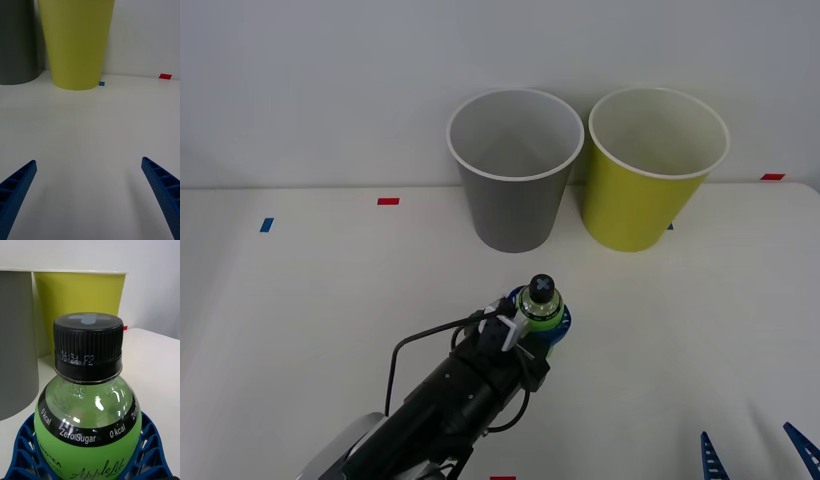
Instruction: Put cans in the gray bin and PET bottles in the light green bin.
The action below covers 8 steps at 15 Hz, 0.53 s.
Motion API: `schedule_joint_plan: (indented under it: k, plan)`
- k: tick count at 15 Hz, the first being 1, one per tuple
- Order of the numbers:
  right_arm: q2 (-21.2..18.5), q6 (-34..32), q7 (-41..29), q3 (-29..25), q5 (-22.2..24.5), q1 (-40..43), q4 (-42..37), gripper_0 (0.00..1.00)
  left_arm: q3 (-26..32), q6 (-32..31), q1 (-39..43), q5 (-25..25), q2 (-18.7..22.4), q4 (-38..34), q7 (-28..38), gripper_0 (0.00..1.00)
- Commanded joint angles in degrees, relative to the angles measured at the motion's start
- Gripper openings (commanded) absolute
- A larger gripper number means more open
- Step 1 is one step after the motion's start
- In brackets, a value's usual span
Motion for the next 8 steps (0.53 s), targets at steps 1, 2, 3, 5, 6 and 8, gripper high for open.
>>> schedule_joint_plan:
  k: [1, 2, 3, 5, 6, 8]
  plan:
    - [0.0, 0.0, 0.0, 0.0, 0.0, 0.0, 0.0, 0.97, 2.1, 13.2, -0.4, -0.4, -0.6, -6.1, -0.2, 0.00]
    - [0.0, 0.0, 0.0, 0.0, 0.0, 0.0, 0.0, 0.97, 3.1, 20.5, -0.6, -0.5, -0.6, -10.0, -0.3, 0.00]
    - [0.0, 0.0, 0.0, 0.0, 0.0, 0.0, 0.0, 0.97, 3.9, 25.2, -1.2, -0.5, -0.6, -12.5, -0.4, 0.00]
    - [0.0, 0.0, 0.0, 0.0, 0.0, 0.0, 0.0, 0.97, 5.5, 31.8, -2.6, 0.0, -0.7, -15.7, -0.5, 0.00]
    - [0.0, 0.0, 0.0, 0.0, 0.0, 0.0, 0.0, 0.97, 6.6, 35.6, -3.4, 0.2, -0.8, -17.4, -0.5, 0.00]
    - [0.0, 0.0, 0.0, 0.0, 0.0, 0.0, 0.0, 0.97, 9.1, 44.7, -5.2, 0.8, -1.4, -21.8, -0.5, 0.00]
